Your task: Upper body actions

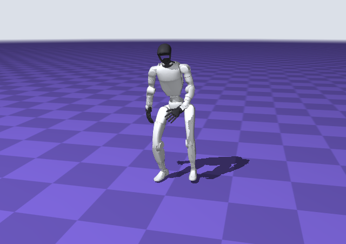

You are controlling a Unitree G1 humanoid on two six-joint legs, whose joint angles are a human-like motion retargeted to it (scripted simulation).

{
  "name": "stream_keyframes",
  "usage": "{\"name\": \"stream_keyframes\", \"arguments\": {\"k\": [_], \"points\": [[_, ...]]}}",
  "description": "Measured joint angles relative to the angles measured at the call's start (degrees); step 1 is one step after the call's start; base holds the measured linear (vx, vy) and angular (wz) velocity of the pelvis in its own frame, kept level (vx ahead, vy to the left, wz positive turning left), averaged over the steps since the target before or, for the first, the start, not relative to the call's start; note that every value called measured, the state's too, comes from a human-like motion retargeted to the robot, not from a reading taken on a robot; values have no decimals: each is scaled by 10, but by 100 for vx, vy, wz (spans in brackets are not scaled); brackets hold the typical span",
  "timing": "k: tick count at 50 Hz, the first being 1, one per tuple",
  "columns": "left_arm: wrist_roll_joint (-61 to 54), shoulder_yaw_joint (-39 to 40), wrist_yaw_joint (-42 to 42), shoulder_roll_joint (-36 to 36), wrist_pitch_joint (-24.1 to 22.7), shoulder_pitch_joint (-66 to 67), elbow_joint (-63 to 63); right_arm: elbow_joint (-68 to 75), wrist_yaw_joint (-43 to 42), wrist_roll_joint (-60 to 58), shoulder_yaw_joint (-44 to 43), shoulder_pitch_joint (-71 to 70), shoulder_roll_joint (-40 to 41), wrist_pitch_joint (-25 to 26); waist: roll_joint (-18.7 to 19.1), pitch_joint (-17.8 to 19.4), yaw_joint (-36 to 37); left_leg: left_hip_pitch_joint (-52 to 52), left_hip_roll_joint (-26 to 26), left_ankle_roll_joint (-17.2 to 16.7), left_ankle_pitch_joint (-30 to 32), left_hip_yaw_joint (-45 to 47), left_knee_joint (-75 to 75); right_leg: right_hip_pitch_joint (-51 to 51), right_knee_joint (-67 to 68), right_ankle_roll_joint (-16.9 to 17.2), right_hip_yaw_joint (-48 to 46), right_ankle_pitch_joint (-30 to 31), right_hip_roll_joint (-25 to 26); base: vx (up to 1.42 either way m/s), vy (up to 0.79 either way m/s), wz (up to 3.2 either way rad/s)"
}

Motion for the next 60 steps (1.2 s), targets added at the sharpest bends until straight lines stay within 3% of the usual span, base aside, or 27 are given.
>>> {"name": "stream_keyframes", "arguments": {"k": [8,17,26,36,45,53,60], "points": [[-159,-1,-151,-26,-35,150,-180,-6,3,-70,-29,33,9,29,24,-56,40,127,43,13,58,8,-135,164,-192,12,-45,71,76,22,0,-19],[-380,-22,-341,-53,-24,225,-378,-35,-3,-44,-73,61,24,30,29,-103,58,201,55,28,100,3,-225,276,-344,0,-90,123,130,14,-3,17],[-422,-18,-320,-41,-31,236,-491,-23,1,-20,-84,77,36,26,21,-120,76,234,52,32,116,7,-257,323,-406,-7,-104,142,153,3,-1,4],[-415,1,-311,-25,-27,255,-519,25,-6,-74,-76,83,41,39,19,-122,90,243,56,30,116,20,-259,329,-409,-11,-98,138,159,0,0,0],[-287,66,-300,15,-28,280,-436,53,0,-74,-93,92,41,45,24,-124,97,249,57,31,114,31,-261,324,-404,-11,-83,137,160,0,1,-2],[-102,112,-330,44,-26,281,-210,65,10,-59,-95,93,48,48,23,-127,91,253,57,33,112,36,-265,321,-402,-9,-75,139,159,0,0,0],[107,130,-255,37,14,254,-2,54,11,-64,-85,88,54,46,19,-124,80,254,54,36,110,33,-264,317,-401,-8,-74,142,158,0,0,0]]}}
